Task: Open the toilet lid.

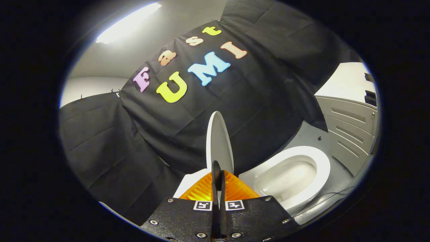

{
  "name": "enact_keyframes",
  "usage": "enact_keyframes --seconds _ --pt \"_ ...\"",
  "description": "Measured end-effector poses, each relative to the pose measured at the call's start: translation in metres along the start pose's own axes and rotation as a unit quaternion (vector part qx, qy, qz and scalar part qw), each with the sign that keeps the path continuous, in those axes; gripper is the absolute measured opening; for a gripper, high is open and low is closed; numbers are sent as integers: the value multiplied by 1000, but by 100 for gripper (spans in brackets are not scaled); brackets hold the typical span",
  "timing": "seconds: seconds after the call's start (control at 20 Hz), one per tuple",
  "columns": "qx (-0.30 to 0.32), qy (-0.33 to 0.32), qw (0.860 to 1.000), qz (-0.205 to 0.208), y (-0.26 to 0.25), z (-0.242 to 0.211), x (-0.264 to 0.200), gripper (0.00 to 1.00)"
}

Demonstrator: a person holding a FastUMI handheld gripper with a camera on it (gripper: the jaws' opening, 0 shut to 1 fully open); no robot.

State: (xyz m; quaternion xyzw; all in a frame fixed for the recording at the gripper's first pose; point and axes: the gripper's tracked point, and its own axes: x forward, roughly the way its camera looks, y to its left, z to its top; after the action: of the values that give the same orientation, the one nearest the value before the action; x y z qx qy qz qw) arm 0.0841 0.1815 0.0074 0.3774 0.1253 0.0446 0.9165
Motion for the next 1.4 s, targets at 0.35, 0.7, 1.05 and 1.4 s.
enact_keyframes --seconds 0.35,0.7,1.05,1.4 --pt "-57 -8 998 19 46 -11 7 0" --pt "-125 -2 992 30 96 -32 14 0" --pt "-147 5 987 57 136 -58 24 0" --pt "-166 20 982 82 174 -96 33 0"
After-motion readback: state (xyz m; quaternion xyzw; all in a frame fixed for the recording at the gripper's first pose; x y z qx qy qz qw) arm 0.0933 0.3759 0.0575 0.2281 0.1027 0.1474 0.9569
